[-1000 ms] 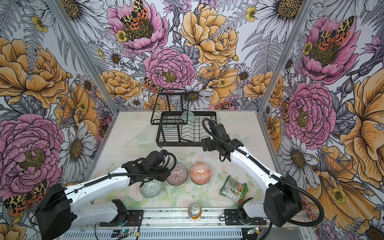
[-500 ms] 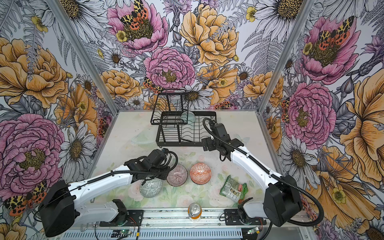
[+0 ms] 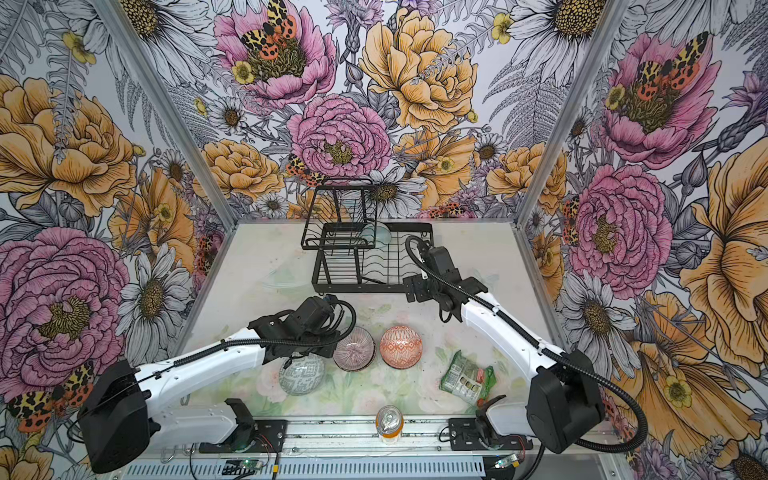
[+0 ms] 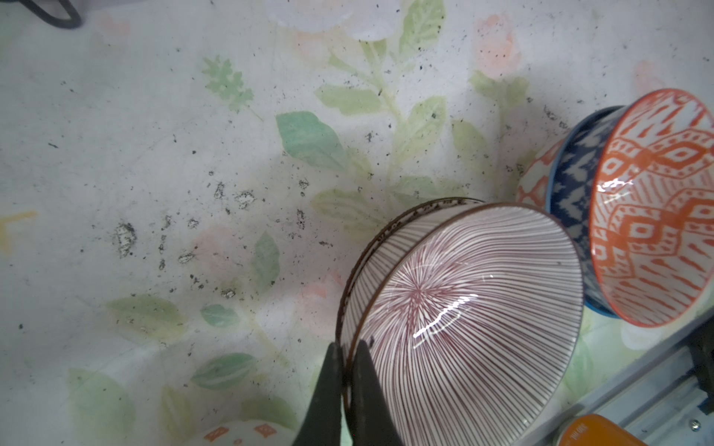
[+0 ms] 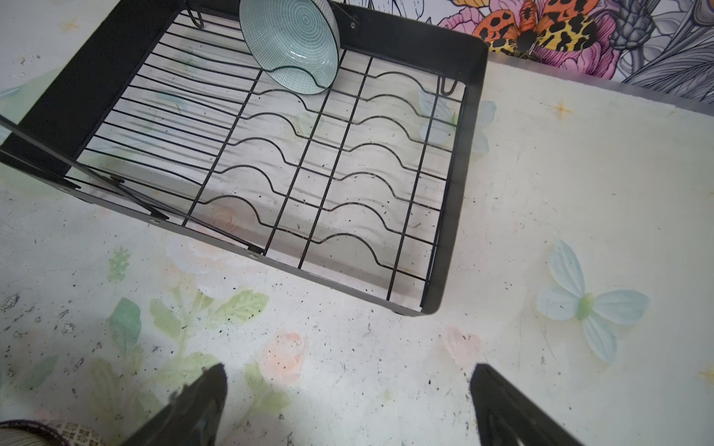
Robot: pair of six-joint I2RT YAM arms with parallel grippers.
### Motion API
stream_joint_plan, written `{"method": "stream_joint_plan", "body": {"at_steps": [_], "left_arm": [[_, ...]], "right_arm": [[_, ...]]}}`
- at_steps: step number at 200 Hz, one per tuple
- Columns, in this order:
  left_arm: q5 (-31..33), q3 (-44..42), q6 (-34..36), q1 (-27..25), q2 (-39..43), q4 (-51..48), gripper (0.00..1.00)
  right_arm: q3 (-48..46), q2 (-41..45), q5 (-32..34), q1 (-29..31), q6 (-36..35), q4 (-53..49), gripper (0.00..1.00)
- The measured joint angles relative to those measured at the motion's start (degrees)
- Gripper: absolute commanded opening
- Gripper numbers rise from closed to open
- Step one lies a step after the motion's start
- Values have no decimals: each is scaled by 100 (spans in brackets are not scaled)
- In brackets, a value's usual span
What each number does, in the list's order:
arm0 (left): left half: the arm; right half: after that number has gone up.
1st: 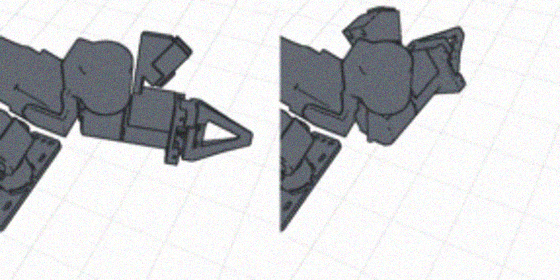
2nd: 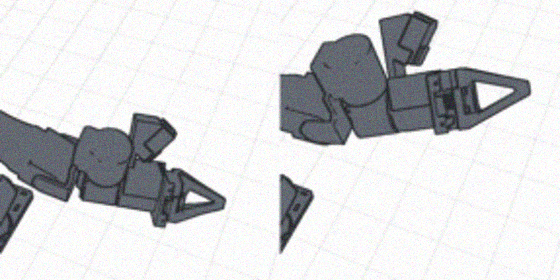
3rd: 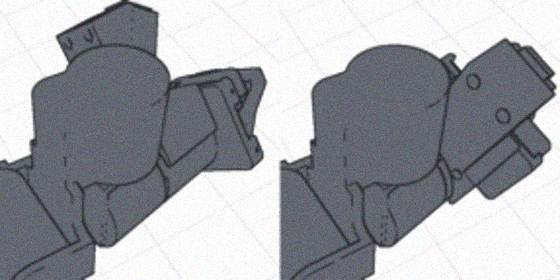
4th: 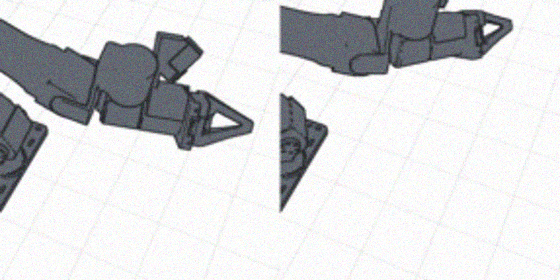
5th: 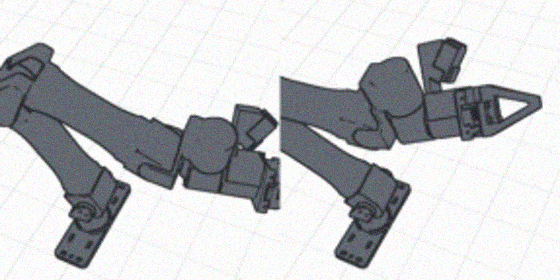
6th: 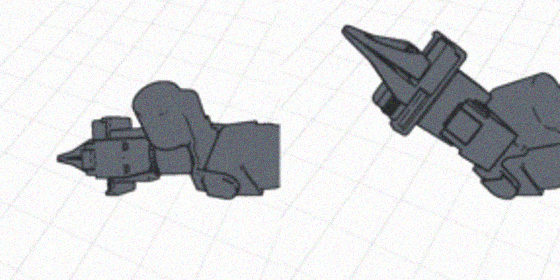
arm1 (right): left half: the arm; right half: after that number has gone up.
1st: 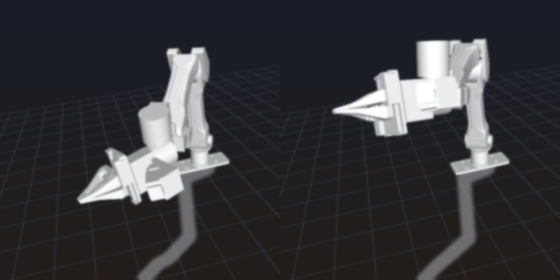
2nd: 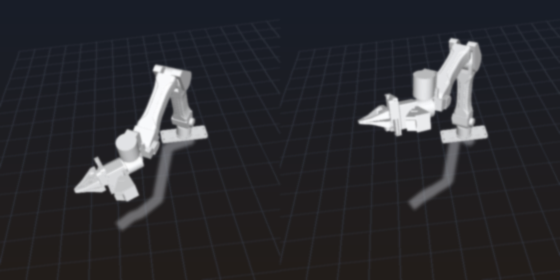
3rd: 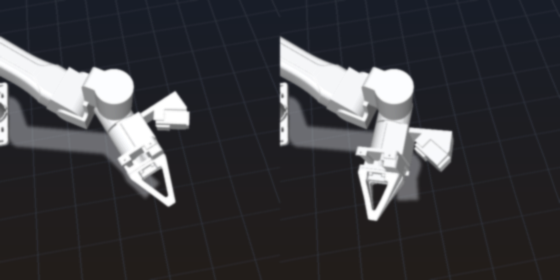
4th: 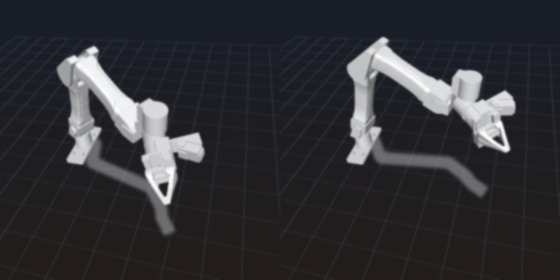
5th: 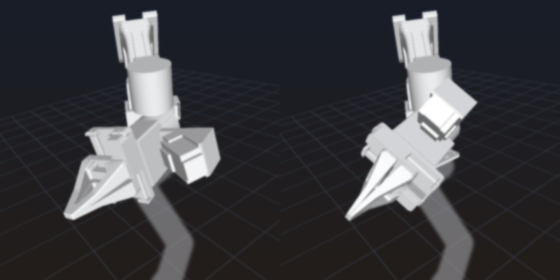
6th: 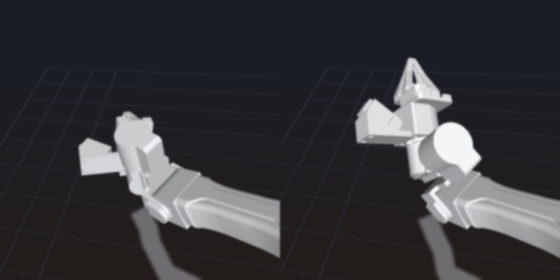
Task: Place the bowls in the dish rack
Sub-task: 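Grasp the rim of the pink-striped bowl with the left gripper, then lift the pink-striped bowl toward the right gripper while the right gripper approaches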
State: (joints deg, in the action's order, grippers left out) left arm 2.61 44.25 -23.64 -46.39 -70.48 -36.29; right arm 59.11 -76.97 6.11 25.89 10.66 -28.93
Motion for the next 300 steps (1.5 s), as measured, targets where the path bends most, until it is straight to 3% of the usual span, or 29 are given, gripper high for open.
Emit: {"method": "stream_joint_plan", "body": {"at_steps": [67,153,201,300], "left_arm": [[332,87,-4,2,564,184,0],[1351,81,184,7,643,2341,0],[1550,85,431,7,232,3226,0],[1541,251,474,4,-219,3919,0]], "right_arm": [[0,116,-164,-9,2,0,100],[-101,1043,-1252,-7,105,236,100],[-605,1401,-1906,238,557,1091,100],[-831,553,-1602,717,1338,2153,90]]}}
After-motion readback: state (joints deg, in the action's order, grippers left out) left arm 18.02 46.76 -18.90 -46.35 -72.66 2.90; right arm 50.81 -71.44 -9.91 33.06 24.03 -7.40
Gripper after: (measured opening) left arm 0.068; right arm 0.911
